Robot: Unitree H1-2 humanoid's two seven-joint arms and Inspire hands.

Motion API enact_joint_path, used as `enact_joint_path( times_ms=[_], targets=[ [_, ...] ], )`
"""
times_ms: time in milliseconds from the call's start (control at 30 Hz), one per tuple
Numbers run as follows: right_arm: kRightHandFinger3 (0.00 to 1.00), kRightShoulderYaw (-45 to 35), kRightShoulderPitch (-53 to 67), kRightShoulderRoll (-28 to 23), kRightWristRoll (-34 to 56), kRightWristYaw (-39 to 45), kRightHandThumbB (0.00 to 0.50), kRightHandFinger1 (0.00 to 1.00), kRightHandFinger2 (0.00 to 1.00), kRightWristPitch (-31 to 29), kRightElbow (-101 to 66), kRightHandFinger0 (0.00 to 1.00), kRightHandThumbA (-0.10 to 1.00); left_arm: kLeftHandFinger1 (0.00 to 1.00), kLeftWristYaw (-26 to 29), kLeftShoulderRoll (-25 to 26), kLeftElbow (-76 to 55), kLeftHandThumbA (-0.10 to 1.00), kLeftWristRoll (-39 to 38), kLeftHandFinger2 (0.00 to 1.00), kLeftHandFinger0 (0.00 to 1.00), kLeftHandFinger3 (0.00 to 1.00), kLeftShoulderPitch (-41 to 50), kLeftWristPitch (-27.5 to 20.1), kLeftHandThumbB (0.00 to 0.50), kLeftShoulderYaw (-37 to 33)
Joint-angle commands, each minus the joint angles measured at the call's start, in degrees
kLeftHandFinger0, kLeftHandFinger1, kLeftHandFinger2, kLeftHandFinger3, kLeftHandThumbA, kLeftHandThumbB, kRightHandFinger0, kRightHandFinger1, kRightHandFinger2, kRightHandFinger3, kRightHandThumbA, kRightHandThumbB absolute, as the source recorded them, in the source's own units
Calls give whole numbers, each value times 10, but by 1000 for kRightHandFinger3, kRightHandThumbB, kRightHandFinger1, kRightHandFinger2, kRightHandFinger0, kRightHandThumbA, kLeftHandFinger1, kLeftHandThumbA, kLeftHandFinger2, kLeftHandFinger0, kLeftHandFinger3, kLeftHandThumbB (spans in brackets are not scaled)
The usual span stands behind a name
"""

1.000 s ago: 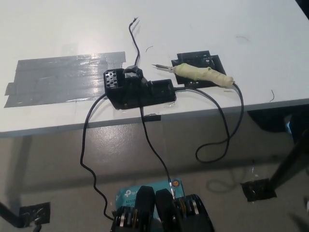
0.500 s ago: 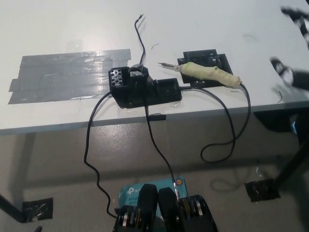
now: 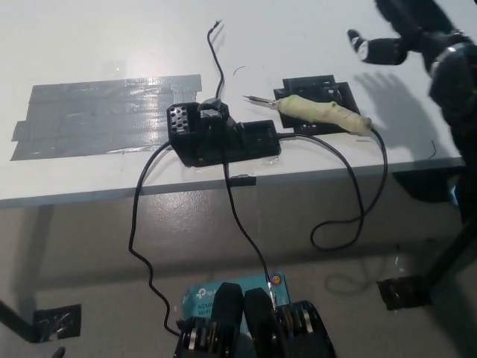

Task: The robot uses its right hand to grab and lift the soldering gun kept on the middle of the table and puts it in its base

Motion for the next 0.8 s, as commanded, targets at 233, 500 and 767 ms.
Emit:
enact_joint_path(
  times_ms=[233, 500, 767],
  targets=[
    [1000, 28, -47, 58, -34, 14, 291, 1000, 1000, 37, 80, 1000, 524, 0, -7, 4, -20, 1000, 8, 122, 0, 492, -1, 10, 500, -12],
    [1000, 6, -9, 63, -13, 4, 278, 1000, 1000, 23, 104, 1000, 384, 0, -10, 4, -33, 1000, 14, 145, 0, 448, -10, 10, 500, -28],
    [1000, -3, -10, 57, -14, 14, 287, 1000, 1000, 39, 119, 1000, 344, 0, -12, 1, -33, 1000, 16, 153, 0, 459, -18, 3, 500, -38]
  ],
)
